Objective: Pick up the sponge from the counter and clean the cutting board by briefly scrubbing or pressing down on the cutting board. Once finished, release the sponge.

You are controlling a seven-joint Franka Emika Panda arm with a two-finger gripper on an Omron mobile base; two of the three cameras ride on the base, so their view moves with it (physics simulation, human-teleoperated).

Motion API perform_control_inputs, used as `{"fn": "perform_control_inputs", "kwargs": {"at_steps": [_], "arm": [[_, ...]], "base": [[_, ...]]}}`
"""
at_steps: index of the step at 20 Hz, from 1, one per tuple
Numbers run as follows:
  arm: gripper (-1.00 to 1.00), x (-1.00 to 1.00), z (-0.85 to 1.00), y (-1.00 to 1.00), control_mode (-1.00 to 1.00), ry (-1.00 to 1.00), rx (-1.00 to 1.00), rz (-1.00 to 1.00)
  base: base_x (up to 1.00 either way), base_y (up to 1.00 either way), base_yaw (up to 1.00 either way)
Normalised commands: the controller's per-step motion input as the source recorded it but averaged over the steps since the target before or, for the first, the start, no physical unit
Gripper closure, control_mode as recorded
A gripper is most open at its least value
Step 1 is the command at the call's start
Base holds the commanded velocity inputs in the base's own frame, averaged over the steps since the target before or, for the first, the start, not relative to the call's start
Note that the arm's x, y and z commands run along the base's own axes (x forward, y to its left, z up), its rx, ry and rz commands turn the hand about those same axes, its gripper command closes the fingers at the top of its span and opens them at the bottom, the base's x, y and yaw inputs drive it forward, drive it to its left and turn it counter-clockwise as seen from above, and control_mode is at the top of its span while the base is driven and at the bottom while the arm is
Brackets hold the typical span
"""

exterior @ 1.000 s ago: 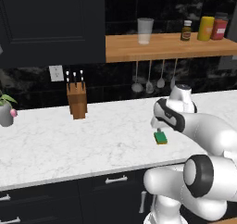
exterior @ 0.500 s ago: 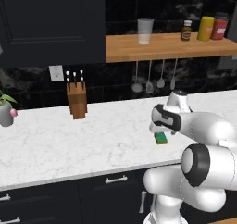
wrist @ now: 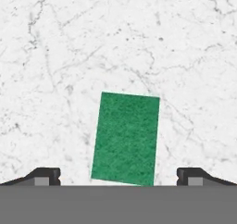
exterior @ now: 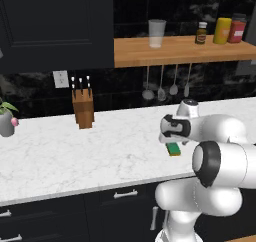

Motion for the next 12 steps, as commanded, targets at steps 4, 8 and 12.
{"fn": "perform_control_inputs", "kwargs": {"at_steps": [4,8,12], "arm": [[-1.0,0.17,-0.11,0.0,-1.0,0.0,0.0,0.0],[-1.0,0.06,-0.14,0.0,-1.0,0.0,0.0,0.0],[-1.0,0.0,-0.22,0.0,-1.0,0.0,0.0,0.0]], "base": [[0.0,0.0,0.0],[0.0,0.0,0.0],[0.0,0.0,0.0]]}}
